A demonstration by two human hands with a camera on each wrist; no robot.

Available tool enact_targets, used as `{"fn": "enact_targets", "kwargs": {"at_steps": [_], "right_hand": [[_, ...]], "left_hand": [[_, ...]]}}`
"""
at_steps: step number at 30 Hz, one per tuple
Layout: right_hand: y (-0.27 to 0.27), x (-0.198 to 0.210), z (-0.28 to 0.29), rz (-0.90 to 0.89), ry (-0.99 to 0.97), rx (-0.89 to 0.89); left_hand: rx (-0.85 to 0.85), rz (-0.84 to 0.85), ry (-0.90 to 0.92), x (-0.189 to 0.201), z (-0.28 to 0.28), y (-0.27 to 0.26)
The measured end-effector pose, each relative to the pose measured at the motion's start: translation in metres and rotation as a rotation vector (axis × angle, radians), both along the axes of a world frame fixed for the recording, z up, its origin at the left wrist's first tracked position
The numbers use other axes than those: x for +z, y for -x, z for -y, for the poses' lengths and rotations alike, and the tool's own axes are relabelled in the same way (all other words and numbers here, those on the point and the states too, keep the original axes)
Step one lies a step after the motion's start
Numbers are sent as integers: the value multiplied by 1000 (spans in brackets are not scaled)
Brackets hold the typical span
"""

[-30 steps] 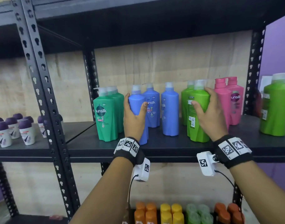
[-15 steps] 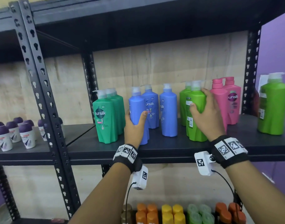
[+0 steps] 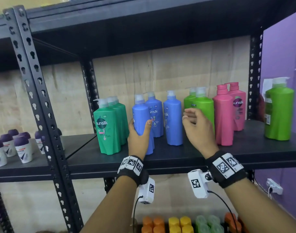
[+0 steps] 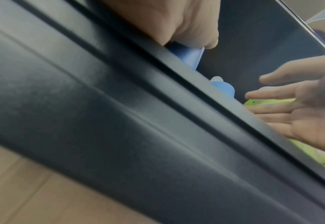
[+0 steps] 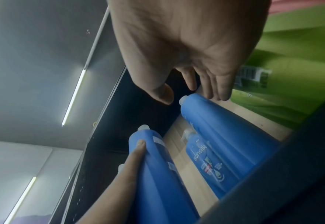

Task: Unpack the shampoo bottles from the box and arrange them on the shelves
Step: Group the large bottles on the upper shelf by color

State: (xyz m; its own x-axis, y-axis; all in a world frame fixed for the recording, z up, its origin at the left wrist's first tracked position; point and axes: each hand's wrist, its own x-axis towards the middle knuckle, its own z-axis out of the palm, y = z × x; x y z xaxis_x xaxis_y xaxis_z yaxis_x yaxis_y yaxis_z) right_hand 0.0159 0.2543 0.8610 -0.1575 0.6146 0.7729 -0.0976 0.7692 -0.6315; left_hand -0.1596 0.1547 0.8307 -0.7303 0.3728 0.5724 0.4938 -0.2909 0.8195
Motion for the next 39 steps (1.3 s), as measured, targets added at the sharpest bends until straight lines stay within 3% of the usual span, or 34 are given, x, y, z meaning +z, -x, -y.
{"fn": "enact_targets", "kwargs": {"at_steps": [7, 13, 17, 22, 29, 39], "right_hand": [[29, 1, -11, 299, 170, 168], [54, 14, -21, 147, 469, 282], [63, 14, -24, 111, 552, 333], [62, 6, -23, 59, 558, 394], [48, -1, -9, 16, 644, 635], [40, -33, -15, 20, 508, 650]], "left_hand": [[-23, 34, -6, -1, 0, 2], [-48, 40, -10, 0, 1, 2], [-66, 37, -36, -1, 0, 4], [-82, 42, -40, -1, -1, 4], [-122, 68, -54, 0, -1, 6], [-130, 124, -33, 1, 1, 7]]}}
